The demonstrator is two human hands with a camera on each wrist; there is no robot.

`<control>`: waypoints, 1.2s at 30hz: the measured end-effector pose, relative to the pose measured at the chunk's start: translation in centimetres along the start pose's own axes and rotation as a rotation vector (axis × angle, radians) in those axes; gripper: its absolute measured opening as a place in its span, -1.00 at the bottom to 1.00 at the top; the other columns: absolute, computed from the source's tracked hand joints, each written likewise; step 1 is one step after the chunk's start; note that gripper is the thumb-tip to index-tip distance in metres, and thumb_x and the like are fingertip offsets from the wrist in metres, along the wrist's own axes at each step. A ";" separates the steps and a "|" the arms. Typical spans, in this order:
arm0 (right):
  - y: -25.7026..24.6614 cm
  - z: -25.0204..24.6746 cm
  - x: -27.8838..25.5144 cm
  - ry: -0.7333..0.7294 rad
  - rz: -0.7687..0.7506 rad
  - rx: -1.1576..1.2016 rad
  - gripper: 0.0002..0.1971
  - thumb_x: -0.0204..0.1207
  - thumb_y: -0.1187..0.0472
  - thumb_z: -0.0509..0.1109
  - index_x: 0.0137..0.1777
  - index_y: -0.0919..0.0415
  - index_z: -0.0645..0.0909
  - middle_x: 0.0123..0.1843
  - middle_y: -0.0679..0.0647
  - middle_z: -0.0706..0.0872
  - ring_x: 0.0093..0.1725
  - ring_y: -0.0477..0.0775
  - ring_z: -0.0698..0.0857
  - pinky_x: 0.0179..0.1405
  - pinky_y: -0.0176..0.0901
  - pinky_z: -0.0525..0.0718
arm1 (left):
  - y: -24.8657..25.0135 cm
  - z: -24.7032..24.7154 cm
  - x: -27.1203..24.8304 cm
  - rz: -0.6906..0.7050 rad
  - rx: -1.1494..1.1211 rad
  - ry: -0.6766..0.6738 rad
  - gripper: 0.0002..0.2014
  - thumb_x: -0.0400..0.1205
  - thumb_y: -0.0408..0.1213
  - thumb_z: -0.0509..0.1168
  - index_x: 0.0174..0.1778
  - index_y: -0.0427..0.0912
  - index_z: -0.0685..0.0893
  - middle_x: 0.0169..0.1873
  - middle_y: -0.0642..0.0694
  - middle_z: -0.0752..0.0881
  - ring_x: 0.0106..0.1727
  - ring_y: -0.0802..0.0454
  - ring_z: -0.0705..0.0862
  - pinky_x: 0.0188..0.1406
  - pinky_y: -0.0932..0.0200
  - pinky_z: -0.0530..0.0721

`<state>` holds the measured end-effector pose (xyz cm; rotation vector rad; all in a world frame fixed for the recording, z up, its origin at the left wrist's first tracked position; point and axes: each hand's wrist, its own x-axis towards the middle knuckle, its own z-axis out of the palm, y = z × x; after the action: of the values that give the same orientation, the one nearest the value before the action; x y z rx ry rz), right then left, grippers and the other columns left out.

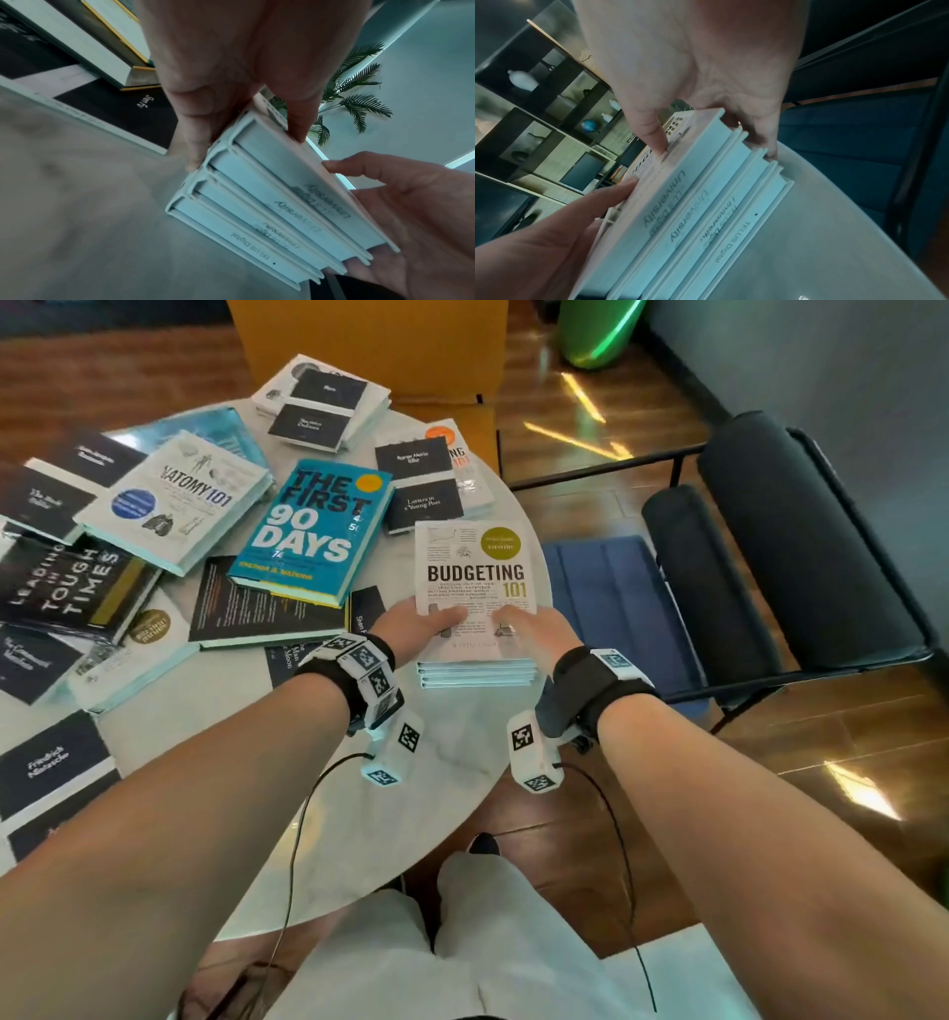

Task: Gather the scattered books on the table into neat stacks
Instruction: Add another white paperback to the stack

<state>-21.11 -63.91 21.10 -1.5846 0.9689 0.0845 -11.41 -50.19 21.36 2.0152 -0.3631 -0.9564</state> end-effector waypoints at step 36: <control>-19.2 26.9 7.8 -0.194 -0.284 -0.435 -0.63 0.60 0.12 0.31 0.32 0.31 0.54 0.18 0.11 0.65 0.24 0.20 0.65 0.06 -0.04 0.59 | -8.0 -32.9 5.9 -0.210 0.716 0.564 -0.41 0.59 0.15 0.27 0.46 -0.12 0.54 0.37 -0.32 0.56 0.43 -0.31 0.47 0.43 -0.14 0.47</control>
<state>7.87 -46.44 24.33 -2.0563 0.5896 0.2599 16.17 -29.75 23.41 2.9086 -0.1898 -0.3411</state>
